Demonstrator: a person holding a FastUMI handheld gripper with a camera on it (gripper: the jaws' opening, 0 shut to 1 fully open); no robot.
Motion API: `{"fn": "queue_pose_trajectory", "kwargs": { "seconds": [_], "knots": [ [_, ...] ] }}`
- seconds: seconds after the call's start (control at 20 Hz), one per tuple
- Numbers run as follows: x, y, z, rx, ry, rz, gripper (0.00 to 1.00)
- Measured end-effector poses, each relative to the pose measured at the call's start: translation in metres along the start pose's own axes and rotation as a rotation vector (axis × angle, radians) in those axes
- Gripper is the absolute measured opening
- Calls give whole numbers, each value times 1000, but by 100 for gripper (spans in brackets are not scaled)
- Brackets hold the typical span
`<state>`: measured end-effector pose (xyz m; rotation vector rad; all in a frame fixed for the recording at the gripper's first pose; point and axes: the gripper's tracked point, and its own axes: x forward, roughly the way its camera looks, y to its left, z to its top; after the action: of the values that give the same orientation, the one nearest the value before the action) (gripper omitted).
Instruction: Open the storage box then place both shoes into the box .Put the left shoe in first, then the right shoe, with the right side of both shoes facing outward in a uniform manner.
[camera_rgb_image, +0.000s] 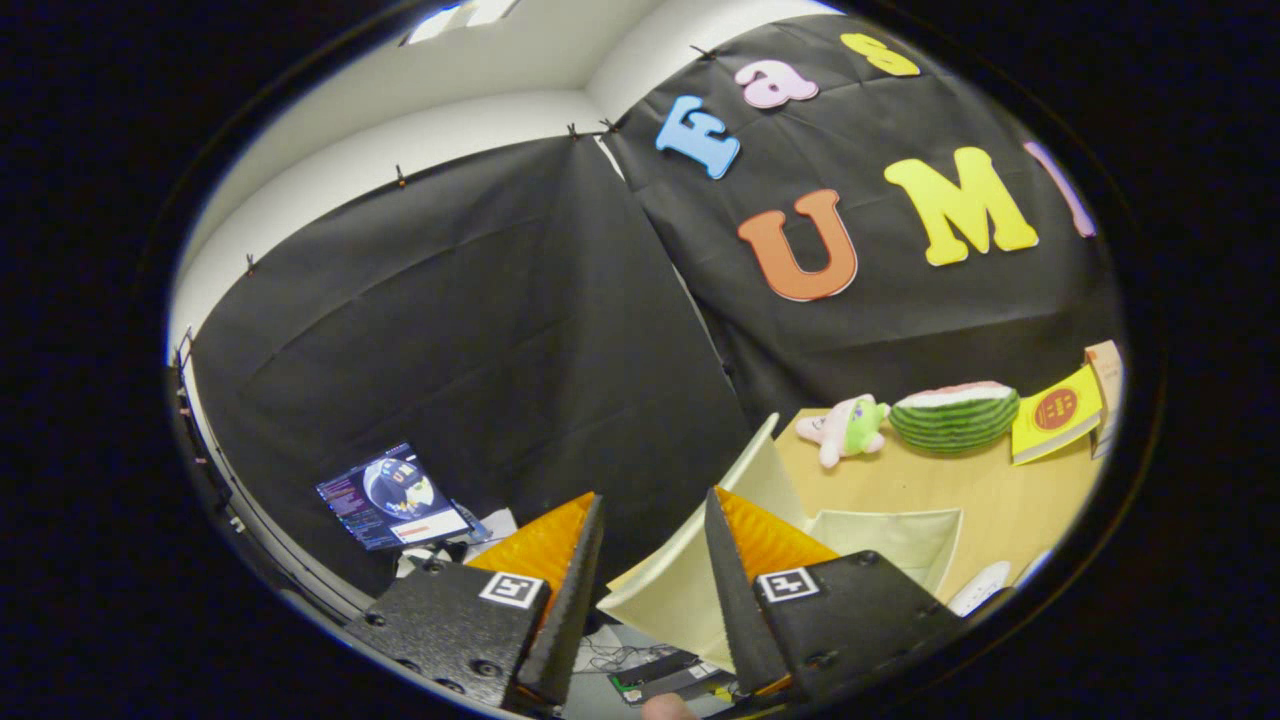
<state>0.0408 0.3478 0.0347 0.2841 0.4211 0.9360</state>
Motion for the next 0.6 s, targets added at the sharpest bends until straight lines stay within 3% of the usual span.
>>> {"fn": "queue_pose_trajectory", "kwargs": {
  "seconds": [0.4,0.6],
  "knots": [
    [-38,-38,5,-50,-48,-160,96],
    [-80,-82,3,-141,-66,-319,100]
  ]
}}
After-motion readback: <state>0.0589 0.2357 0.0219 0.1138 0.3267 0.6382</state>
